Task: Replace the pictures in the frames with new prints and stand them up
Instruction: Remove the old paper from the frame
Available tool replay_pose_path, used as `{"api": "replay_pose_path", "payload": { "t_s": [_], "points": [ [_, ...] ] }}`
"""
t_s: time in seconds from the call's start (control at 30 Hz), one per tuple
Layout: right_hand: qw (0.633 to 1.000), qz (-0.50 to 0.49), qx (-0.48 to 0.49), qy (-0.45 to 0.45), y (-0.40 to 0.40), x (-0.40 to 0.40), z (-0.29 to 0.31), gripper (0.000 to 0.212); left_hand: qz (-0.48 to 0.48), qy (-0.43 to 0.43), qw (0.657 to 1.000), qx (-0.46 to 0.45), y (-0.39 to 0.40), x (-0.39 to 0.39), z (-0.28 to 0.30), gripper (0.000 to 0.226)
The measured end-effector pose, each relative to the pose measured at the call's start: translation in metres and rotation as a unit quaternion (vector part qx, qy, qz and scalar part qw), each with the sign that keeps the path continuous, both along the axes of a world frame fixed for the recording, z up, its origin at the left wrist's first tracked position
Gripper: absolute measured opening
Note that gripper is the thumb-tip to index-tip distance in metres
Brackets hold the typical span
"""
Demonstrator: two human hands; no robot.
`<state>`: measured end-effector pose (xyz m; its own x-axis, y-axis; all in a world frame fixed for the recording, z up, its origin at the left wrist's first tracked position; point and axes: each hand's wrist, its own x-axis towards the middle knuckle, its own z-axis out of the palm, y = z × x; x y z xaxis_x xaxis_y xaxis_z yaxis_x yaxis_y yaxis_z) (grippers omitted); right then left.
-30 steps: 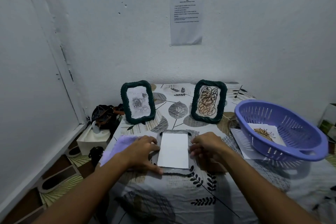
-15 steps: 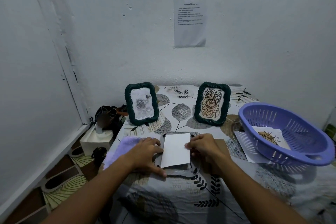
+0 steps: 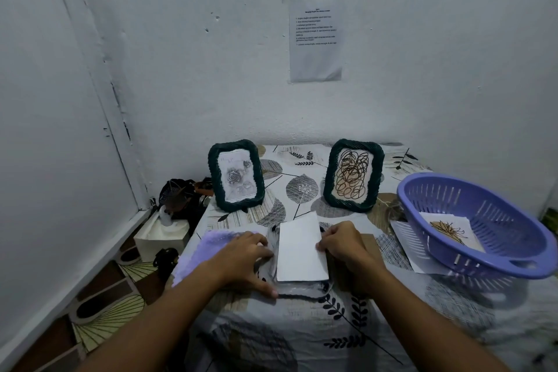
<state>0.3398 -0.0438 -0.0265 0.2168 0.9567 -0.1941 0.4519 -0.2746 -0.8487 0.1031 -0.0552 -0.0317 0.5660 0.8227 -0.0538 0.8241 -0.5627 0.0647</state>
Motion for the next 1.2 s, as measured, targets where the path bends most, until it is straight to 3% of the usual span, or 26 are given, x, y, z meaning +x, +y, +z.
{"api": "replay_pose_path", "payload": {
  "t_s": [0.2, 0.3, 0.37, 0.43, 0.53, 0.57, 0.63, 0.73, 0.83, 0.9, 0.97, 1.03, 1.13, 1.2],
  "points": [
    [0.999, 0.035, -0.006, -0.025, 0.000, -0.001, -0.004, 0.005, 0.021, -0.027, 0.999, -0.028, 0.000, -0.001, 0.000, 0.112],
    [0.998, 0.048, -0.002, 0.033, -0.003, 0.000, 0.001, 0.015, 0.068, -0.125, 0.989, -0.049, -0.007, 0.005, 0.009, 0.097],
    [0.993, 0.057, -0.002, 0.101, -0.007, 0.004, 0.009, 0.015, 0.113, -0.229, 0.966, -0.040, -0.008, 0.012, 0.013, 0.072],
    [0.987, 0.061, 0.002, 0.149, -0.010, 0.011, 0.018, 0.006, 0.175, -0.367, 0.912, -0.061, -0.005, 0.023, 0.018, 0.059],
    [0.983, 0.056, 0.021, 0.175, -0.012, 0.026, 0.033, 0.009, 0.240, -0.554, 0.774, -0.190, 0.000, 0.046, 0.030, 0.045],
    [0.982, 0.051, 0.027, 0.180, -0.014, 0.031, 0.039, 0.012, 0.244, -0.587, 0.742, -0.212, -0.001, 0.056, 0.037, 0.037],
    [0.982, 0.042, 0.042, 0.178, -0.020, 0.044, 0.051, 0.010, 0.244, -0.619, 0.714, -0.218, 0.000, 0.074, 0.047, 0.030],
    [0.989, 0.023, 0.117, 0.088, -0.032, 0.067, 0.072, 0.012, 0.235, -0.634, 0.704, -0.215, 0.004, 0.102, 0.057, 0.024],
    [0.960, -0.027, 0.198, -0.197, -0.045, 0.104, 0.093, 0.024, 0.241, -0.631, 0.705, -0.214, 0.009, 0.133, 0.061, 0.021],
    [0.923, -0.020, 0.130, -0.362, -0.050, 0.134, 0.098, 0.037, 0.250, -0.623, 0.709, -0.214, 0.014, 0.152, 0.056, 0.020],
    [0.924, 0.031, 0.025, -0.381, -0.054, 0.155, 0.091, 0.047, 0.266, -0.601, 0.722, -0.214, 0.021, 0.171, 0.045, 0.022],
    [0.939, 0.071, -0.024, -0.336, -0.055, 0.161, 0.080, 0.039, 0.277, -0.572, 0.742, -0.213, 0.023, 0.189, 0.036, 0.024],
    [0.946, 0.073, 0.002, -0.316, -0.050, 0.168, 0.072, 0.026, 0.283, -0.547, 0.755, -0.227, 0.024, 0.219, 0.025, 0.018],
    [0.949, 0.055, 0.016, -0.310, -0.050, 0.173, 0.080, 0.029, 0.288, -0.553, 0.741, -0.249, 0.023, 0.237, 0.020, 0.015]
  ]
}}
